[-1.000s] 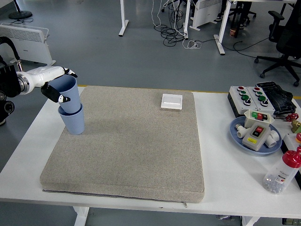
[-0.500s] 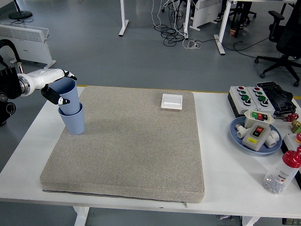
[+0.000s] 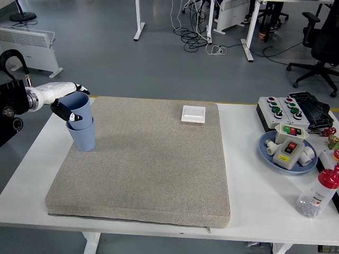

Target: Push cup pick cup insert cup

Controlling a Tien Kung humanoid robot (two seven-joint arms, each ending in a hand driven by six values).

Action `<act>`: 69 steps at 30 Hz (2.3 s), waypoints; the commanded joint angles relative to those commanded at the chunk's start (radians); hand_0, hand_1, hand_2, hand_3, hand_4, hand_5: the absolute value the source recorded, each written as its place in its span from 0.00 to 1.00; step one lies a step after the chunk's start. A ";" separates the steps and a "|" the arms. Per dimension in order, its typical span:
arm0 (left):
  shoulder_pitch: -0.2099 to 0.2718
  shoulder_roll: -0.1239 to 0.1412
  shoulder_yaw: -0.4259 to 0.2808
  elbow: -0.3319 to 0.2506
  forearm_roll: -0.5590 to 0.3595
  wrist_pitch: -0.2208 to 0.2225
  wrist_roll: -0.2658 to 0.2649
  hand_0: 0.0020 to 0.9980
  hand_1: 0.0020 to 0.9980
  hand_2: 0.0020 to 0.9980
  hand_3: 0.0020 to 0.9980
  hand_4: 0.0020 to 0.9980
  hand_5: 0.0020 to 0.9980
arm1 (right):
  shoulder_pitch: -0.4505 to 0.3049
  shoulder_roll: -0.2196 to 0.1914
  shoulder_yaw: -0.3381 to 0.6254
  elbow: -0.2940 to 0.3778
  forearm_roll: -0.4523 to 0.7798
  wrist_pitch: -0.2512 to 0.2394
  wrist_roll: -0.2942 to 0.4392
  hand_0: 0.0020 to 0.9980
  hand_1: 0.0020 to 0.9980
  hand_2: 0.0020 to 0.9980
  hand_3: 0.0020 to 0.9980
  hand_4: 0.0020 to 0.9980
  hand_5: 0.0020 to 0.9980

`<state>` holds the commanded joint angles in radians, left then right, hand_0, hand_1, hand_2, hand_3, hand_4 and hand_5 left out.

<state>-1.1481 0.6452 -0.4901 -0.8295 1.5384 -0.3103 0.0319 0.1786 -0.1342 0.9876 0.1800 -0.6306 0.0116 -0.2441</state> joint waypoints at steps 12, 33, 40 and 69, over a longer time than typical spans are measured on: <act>0.008 -0.006 -0.007 0.026 -0.025 0.017 -0.006 0.88 0.91 1.00 0.97 1.00 0.53 | -0.003 0.001 0.002 0.000 -0.005 0.000 0.000 0.77 0.72 0.72 0.62 0.29 0.56; 0.232 0.016 -0.384 -0.312 -0.375 0.271 -0.127 0.67 0.69 0.73 0.61 0.62 0.65 | -0.001 0.001 0.010 0.000 -0.003 0.000 0.002 0.78 0.72 0.72 0.62 0.29 0.56; 0.447 -0.033 -0.629 -0.447 -0.661 0.308 0.015 0.71 0.74 0.80 0.70 0.62 0.91 | -0.002 -0.001 0.020 0.000 -0.013 0.000 0.001 0.77 0.72 0.72 0.62 0.29 0.56; 0.957 -0.268 -1.086 -0.456 -1.249 0.254 0.005 0.80 0.84 0.87 0.80 0.62 1.00 | -0.013 0.005 0.048 0.000 -0.057 -0.003 -0.003 0.77 0.72 0.72 0.62 0.28 0.56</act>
<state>-0.1913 0.3772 -1.5765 -1.2850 0.2893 -0.0560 0.0368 0.1653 -0.1290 1.0358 0.1800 -0.6879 0.0089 -0.2471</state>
